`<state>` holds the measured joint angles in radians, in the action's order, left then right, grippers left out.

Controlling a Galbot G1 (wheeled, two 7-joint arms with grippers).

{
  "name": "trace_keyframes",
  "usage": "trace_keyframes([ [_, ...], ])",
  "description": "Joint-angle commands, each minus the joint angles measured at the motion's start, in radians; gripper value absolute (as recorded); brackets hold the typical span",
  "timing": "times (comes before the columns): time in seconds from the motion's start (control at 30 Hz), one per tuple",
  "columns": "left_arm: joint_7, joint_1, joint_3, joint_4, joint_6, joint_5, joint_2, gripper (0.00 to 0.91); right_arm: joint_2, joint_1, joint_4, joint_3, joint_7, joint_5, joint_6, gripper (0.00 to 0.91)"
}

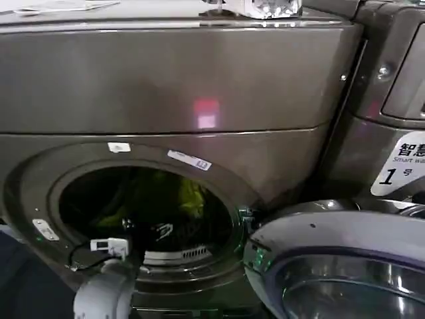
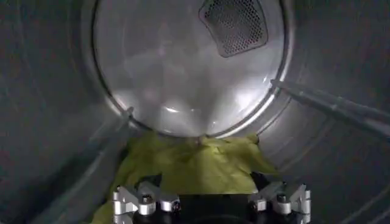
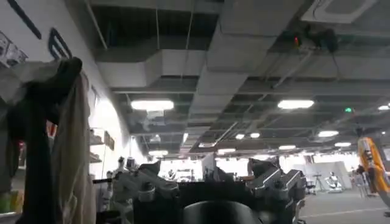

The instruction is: Grasp the clothes from the dryer.

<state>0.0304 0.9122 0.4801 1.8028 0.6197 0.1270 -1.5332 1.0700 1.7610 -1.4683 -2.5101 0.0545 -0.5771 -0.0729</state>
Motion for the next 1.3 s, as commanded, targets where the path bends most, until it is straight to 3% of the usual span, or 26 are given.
trace_keyframes([
  [0.03, -0.003, -0.241, 0.013, -0.350, -0.242, 0.056, -0.012, 0.907, -0.003, 0.000, -0.009, 0.006, 0.001, 0.002, 0.000, 0.907],
  [0.43, 0.022, -0.415, 0.020, -0.655, -0.305, 0.075, -0.028, 0.907, 0.000, -0.001, -0.012, 0.011, -0.001, 0.002, 0.000, 0.907],
  [0.6, 0.051, -0.477, 0.022, -0.775, -0.306, 0.201, -0.035, 0.907, 0.002, 0.001, -0.019, 0.013, -0.001, 0.002, 0.000, 0.907],
  [0.7, 0.210, -0.491, 0.023, -0.774, -0.304, 0.348, -0.030, 0.907, 0.003, -0.002, -0.027, 0.020, -0.001, 0.002, -0.001, 0.907],
  [0.8, 0.459, -0.495, 0.030, -0.758, -0.425, 0.632, -0.015, 0.907, 0.006, -0.007, -0.035, 0.026, -0.001, 0.002, -0.002, 0.907],
  [0.93, 0.712, -0.491, 0.053, -0.744, -0.633, 1.230, -0.016, 0.907, 0.008, -0.010, -0.036, 0.033, -0.002, 0.003, 0.000, 0.907],
  [1.0, 0.792, -0.505, 0.051, -0.747, -0.691, 1.302, -0.015, 0.907, 0.007, -0.009, -0.031, 0.037, -0.004, 0.004, 0.001, 0.907],
  [1.3, 1.106, -0.673, 0.048, -0.865, -0.739, 1.453, -0.007, 0.907, 0.003, -0.010, -0.030, 0.048, -0.006, 0.008, 0.004, 0.907],
])
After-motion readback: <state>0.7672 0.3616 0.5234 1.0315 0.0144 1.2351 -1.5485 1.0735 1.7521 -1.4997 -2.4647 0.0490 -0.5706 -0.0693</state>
